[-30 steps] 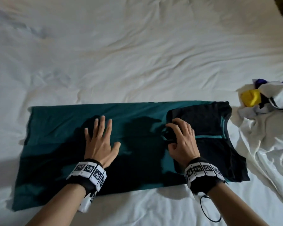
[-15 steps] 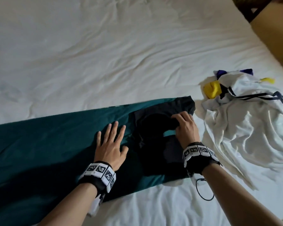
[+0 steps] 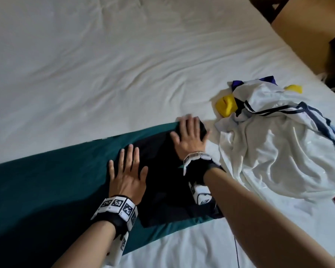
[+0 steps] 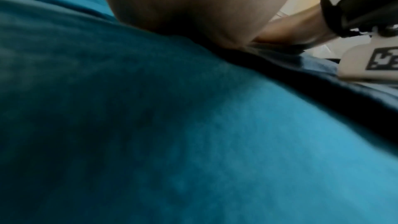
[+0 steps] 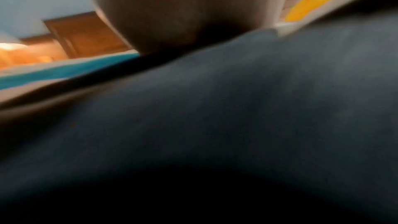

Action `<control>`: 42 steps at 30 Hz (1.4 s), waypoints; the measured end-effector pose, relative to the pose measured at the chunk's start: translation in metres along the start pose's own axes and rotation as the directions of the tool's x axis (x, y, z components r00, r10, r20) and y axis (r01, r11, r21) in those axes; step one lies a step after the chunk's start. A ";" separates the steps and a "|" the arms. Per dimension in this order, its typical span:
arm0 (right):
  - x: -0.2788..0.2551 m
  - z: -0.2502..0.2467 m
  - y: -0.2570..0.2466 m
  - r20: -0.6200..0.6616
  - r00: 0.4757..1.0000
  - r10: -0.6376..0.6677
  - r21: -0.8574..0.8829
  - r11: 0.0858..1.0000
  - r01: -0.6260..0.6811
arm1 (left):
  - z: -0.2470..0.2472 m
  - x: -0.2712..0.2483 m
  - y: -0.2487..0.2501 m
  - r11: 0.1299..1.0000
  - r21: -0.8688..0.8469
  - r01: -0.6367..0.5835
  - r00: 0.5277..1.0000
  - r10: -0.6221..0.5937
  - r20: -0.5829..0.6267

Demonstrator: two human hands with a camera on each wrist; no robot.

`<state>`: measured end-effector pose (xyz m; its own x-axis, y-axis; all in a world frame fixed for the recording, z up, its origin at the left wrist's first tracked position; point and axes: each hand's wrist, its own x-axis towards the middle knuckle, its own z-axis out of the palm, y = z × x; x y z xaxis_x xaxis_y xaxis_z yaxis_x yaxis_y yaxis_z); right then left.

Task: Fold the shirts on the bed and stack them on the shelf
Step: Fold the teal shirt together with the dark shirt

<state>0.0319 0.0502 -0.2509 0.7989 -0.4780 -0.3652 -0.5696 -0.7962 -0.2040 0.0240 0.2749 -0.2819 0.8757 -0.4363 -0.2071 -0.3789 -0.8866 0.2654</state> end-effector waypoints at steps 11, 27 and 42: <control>-0.051 0.041 -0.020 -0.036 0.903 -0.428 -0.072 0.902 0.425 | 0.001 0.001 -0.003 0.999 0.028 -0.016 1.000 0.015 0.027; -0.176 0.120 -0.135 -0.067 0.900 -0.430 -0.111 0.900 0.421 | -0.057 -0.042 -0.168 0.999 0.023 0.043 0.999 -0.043 0.032; -0.264 0.182 -0.281 0.038 0.816 -0.577 -0.081 0.812 0.578 | -0.089 -0.082 -0.312 0.961 0.054 0.271 0.960 -0.274 0.055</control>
<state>-0.0544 0.4674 -0.2631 0.9731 0.0830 -0.2148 0.0144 -0.9530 -0.3027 0.0975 0.6007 -0.2638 0.9279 -0.1849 -0.3237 -0.1435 -0.9786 0.1477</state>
